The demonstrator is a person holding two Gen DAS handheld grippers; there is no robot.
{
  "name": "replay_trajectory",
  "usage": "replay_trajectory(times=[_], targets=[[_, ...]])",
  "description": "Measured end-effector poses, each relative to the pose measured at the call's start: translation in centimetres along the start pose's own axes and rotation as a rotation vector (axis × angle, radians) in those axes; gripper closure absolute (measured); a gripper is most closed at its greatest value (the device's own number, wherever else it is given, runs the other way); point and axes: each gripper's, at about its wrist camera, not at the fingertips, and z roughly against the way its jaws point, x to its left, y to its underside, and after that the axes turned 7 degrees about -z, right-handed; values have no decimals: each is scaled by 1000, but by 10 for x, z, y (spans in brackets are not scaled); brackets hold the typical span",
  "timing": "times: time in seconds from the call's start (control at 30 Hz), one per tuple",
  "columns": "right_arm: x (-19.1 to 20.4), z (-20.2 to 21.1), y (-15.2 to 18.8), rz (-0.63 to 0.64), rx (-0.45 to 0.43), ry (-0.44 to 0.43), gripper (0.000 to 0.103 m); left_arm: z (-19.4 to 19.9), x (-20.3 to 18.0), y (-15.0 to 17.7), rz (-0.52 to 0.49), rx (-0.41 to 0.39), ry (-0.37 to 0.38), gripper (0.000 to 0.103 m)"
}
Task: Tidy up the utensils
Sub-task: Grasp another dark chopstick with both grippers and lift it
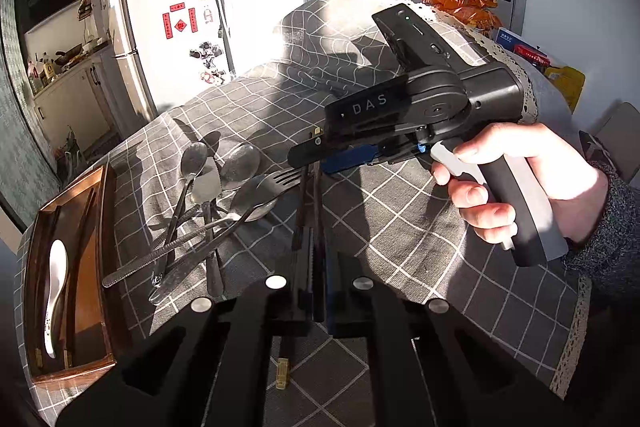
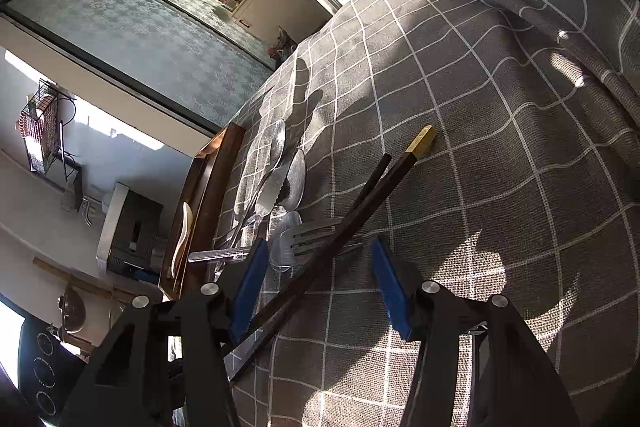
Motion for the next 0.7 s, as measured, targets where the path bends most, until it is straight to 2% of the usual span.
replay_trajectory(times=[0.03,0.1,0.13,0.43,0.7], targets=[[0,-2,-1,7,6,2,68,-1,-3,0,-11,0,11,97],[-3,-5,-1,-12,13,-8,72,-2,-9,1,-34,4,14,97],[-5,-6,-1,-19,8,-6,79,-3,-11,2,-45,8,8,97],[19,15,-1,21,-63,-3,85,2,-5,8,-30,-2,1,97],[86,-3,-9,151,-47,-22,86,35,27,17,29,-45,-69,97]])
